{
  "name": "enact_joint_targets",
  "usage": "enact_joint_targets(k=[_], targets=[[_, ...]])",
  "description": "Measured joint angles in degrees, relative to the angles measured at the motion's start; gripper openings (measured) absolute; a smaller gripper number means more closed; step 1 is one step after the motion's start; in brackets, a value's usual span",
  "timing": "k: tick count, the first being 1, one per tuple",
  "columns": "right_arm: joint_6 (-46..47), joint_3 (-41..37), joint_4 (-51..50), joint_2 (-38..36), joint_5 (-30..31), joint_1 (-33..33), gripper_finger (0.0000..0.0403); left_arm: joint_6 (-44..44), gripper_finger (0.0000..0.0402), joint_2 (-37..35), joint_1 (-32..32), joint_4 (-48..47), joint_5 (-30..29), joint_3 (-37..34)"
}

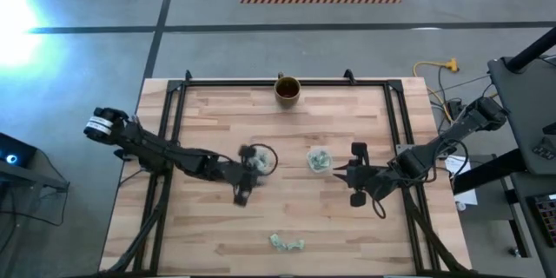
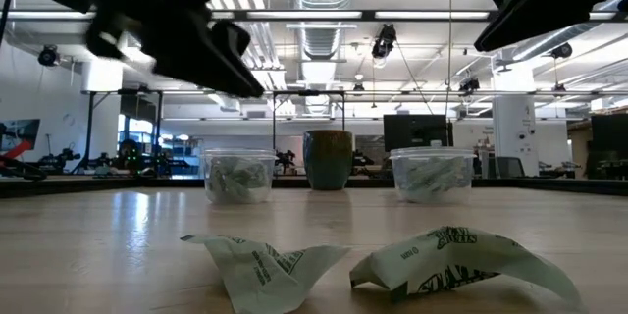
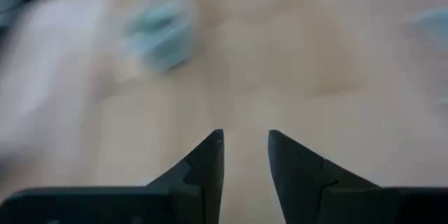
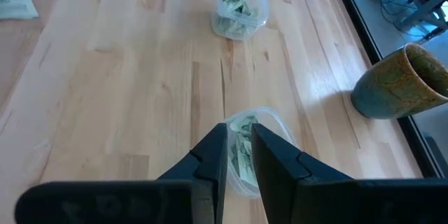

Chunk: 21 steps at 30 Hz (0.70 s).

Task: Pick and place Stevia / Truvia into bins
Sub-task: Put the white stevia packet into the left transparent container

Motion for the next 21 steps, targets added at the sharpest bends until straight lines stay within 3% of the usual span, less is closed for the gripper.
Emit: enact_joint_targets(k=[4,10,21], targets=[[-0.02,-0.18,-0.14,0.0,0.0,0.0,0.0056,0.02,0.0095,1.44,-2.98,6.65,12.02,0.16],[-0.12,-0.29,-0.02,0.0,0.09,-0.02,0.0056,0.47,0.0095,6.54,-6.55,19.85,19.7,0.19],[0.16,-0.29,0.07,0.0,0.07,-0.02,0.0056,0.02,0.0096,19.44,-9.12,23.73,21.62,5.85]])
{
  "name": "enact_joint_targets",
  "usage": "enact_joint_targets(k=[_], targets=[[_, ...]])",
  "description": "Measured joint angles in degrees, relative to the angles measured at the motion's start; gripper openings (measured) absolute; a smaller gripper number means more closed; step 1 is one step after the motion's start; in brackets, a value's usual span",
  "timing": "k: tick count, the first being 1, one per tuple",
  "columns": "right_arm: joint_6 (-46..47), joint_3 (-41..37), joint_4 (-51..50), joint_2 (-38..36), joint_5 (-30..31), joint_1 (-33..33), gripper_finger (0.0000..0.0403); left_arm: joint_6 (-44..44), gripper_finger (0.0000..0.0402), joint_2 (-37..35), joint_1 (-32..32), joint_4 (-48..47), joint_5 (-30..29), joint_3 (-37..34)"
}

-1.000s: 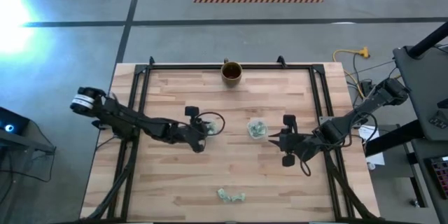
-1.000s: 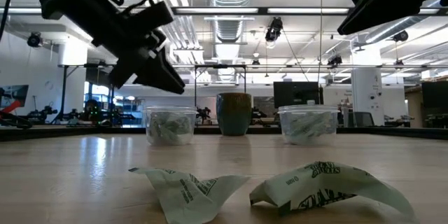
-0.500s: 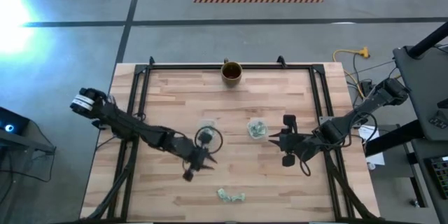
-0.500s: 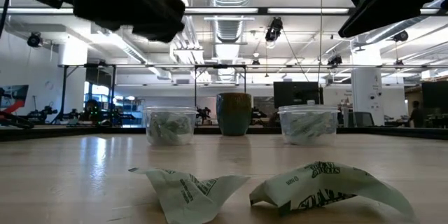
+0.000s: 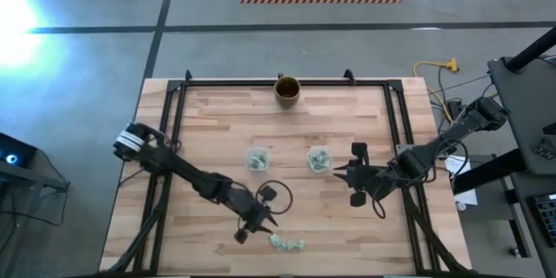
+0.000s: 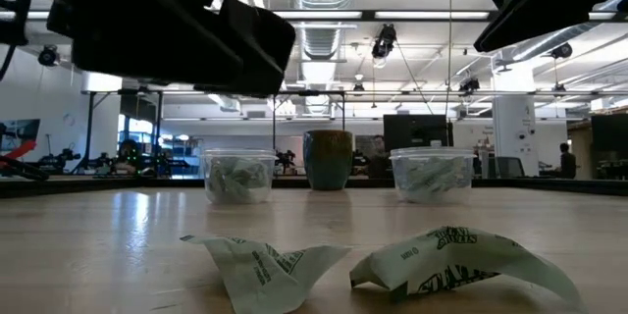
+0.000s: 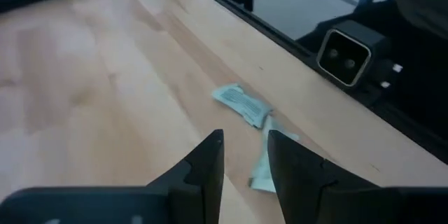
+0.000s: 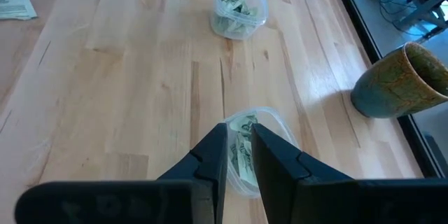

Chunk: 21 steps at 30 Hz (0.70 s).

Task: Pick and place Stevia / Truvia into bins
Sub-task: Put the white stevia packet into the left transparent container

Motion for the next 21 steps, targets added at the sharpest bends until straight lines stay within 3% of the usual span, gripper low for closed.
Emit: enact_joint_targets(k=[7,21], targets=[[0.11,0.0,0.0,0.0,0.0,0.0,0.0057,-0.12,0.0096,4.99,-1.04,-0.06,4.48,3.36],[0.13,0.0,0.24,0.0,0.0,0.0,0.0057,0.01,0.0096,10.21,-1.54,0.48,4.54,5.12]])
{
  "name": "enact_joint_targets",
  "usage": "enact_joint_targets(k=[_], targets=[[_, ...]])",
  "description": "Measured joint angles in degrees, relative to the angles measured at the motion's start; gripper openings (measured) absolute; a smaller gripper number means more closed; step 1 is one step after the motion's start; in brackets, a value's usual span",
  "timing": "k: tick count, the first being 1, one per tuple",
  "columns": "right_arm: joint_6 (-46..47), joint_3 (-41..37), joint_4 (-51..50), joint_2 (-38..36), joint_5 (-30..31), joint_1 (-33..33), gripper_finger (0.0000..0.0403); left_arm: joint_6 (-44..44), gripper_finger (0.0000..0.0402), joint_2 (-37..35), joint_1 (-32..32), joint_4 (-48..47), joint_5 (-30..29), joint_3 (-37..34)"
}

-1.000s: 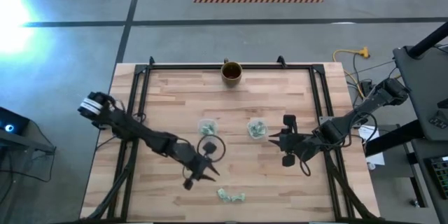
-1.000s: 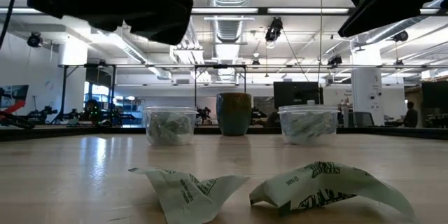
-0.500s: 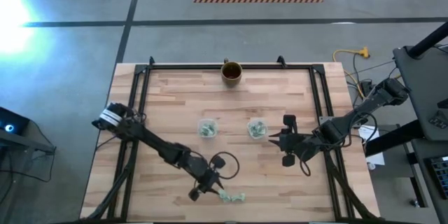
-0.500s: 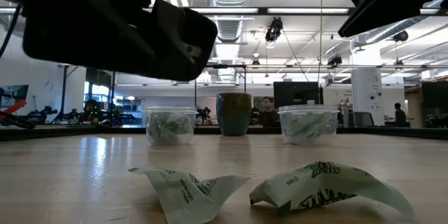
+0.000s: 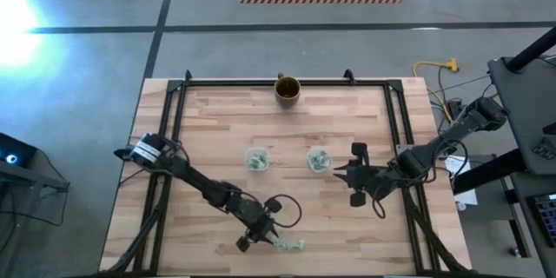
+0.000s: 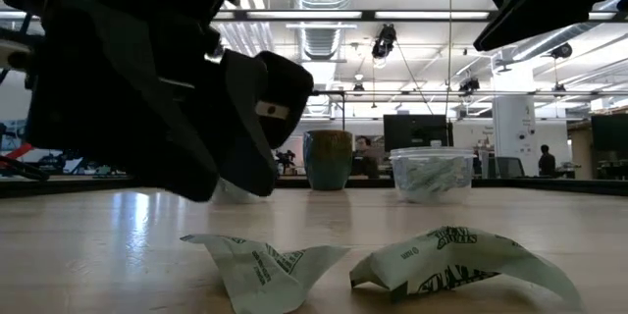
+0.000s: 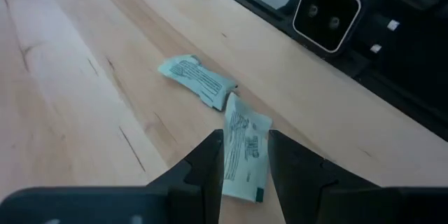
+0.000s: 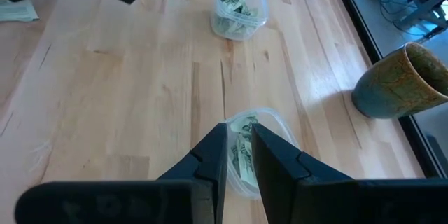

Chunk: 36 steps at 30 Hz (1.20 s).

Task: Pick and place Stevia / Truvia into bins
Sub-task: Put the white stevia packet into the left transparent container

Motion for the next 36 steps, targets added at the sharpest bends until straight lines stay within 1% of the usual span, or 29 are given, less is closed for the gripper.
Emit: enact_joint_targets(k=[9,13,20,24,30,36], targets=[[-0.21,-0.02,0.81,0.0,-0.02,0.0,0.0057,-0.01,0.0096,3.63,-0.94,-0.11,0.0,1.38],[-0.2,-0.12,0.85,0.0,-0.02,0.0,0.0057,0.18,0.0096,3.74,-1.07,-0.15,-0.13,1.65],[-0.05,-0.2,1.05,0.0,-0.02,0.0,0.0057,0.36,0.0094,3.63,-1.09,-2.31,-3.51,1.78],[-0.02,-0.2,1.09,0.0,-0.03,0.0,0.0057,0.39,0.0073,3.44,-1.09,-3.82,-6.24,1.85],[-0.02,-0.2,1.11,0.0,-0.04,0.0,0.0057,0.33,0.0011,3.29,-1.07,-4.9,-8.25,1.86],[-0.03,-0.2,1.11,0.0,-0.04,0.0,0.0057,0.35,0.0003,2.52,-1.05,-5.79,-10.45,1.73]])
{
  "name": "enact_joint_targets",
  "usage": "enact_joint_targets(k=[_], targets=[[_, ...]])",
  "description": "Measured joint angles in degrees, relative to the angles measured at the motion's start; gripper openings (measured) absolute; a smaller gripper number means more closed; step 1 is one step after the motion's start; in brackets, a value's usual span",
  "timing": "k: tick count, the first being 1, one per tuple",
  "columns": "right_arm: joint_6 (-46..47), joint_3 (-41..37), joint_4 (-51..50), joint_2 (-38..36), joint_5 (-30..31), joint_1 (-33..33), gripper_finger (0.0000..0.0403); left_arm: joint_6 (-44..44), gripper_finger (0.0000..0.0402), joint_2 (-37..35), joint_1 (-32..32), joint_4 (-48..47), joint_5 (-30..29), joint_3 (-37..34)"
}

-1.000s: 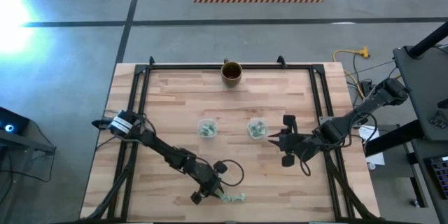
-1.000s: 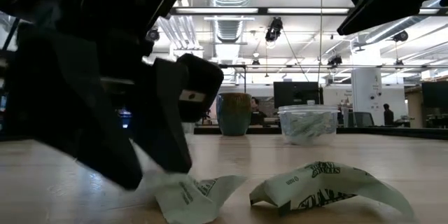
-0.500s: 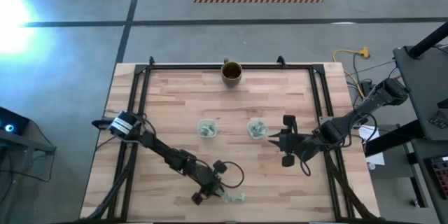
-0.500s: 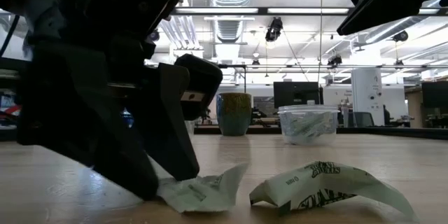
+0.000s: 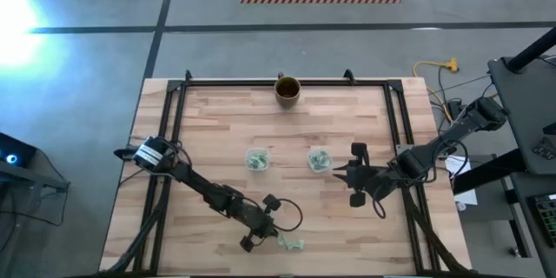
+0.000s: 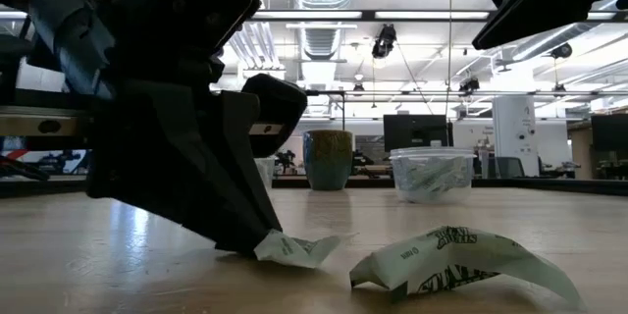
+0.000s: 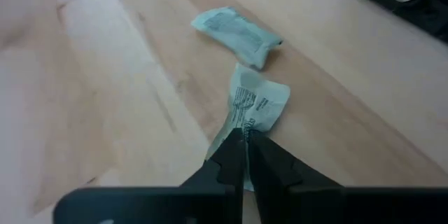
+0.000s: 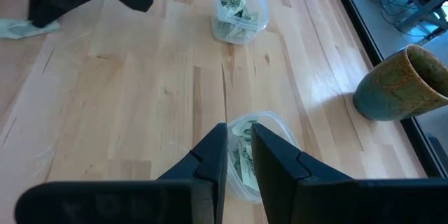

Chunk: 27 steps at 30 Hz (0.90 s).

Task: Pick and place Stevia / Truvia into bins
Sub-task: Put the white stevia packet into the left transparent container

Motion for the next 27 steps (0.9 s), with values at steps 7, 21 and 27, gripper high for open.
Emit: enact_joint_targets(k=[7,21,27], targets=[[-0.01,0.0,-0.04,0.0,0.0,0.0,0.0057,1.79,0.0001,-3.76,0.13,-4.78,-6.92,-0.23],[0.01,0.0,0.18,0.0,-0.1,0.0,0.0057,4.2,0.0001,-18.99,0.29,-26.18,-34.3,-0.14],[0.01,-0.02,0.31,0.0,-0.11,0.0,0.0057,3.12,0.0001,-24.15,2.27,-35.3,-44.17,-0.25]])
